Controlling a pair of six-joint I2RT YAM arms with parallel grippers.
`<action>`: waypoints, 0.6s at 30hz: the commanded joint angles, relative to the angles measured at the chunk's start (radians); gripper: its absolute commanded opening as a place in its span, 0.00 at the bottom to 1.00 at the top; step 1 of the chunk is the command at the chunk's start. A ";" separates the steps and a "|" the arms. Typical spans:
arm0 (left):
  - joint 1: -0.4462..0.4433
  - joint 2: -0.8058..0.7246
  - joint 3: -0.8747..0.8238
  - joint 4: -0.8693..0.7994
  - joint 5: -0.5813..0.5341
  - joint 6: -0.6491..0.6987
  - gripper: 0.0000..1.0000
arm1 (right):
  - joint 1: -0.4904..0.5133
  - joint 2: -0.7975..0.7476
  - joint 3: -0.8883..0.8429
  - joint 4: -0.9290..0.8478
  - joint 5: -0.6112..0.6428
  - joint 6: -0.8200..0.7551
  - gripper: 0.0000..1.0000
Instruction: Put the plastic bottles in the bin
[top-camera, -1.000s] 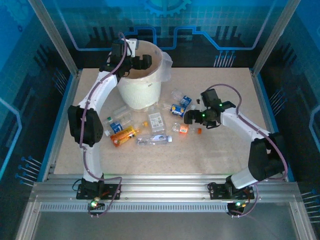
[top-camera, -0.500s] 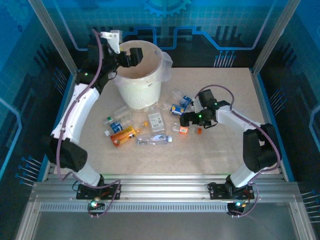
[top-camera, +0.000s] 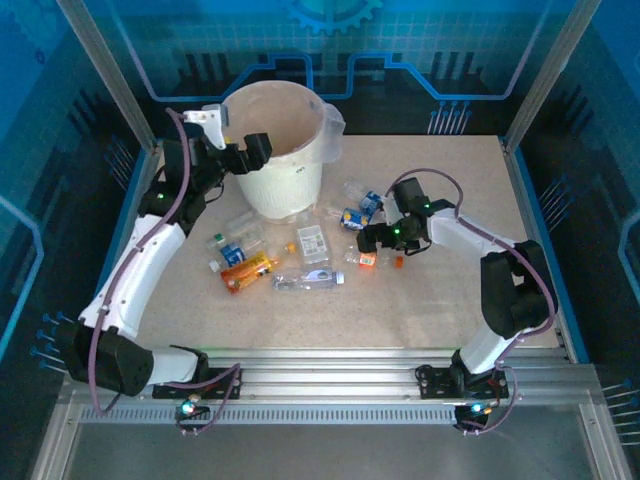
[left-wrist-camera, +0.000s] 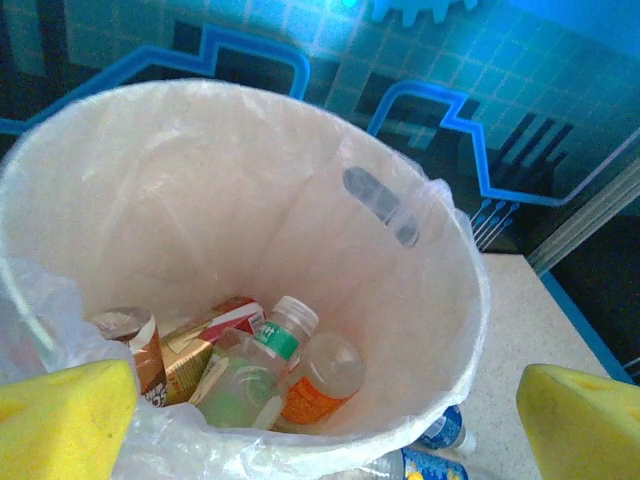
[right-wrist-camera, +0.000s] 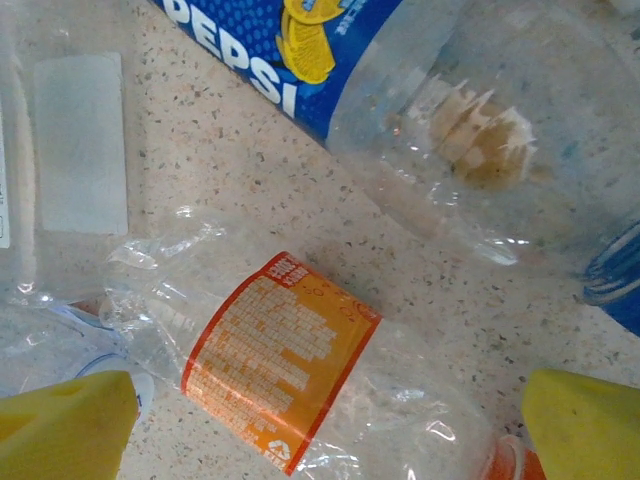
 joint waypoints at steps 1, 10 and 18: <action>-0.009 -0.049 -0.020 0.050 -0.050 -0.015 0.99 | 0.024 0.016 0.005 -0.029 0.016 -0.018 1.00; -0.009 -0.072 -0.047 0.049 -0.076 -0.011 0.99 | 0.065 -0.001 -0.023 -0.060 0.049 -0.011 1.00; -0.009 -0.086 -0.061 0.052 -0.091 -0.008 0.99 | 0.092 -0.028 -0.052 -0.095 0.053 0.001 1.00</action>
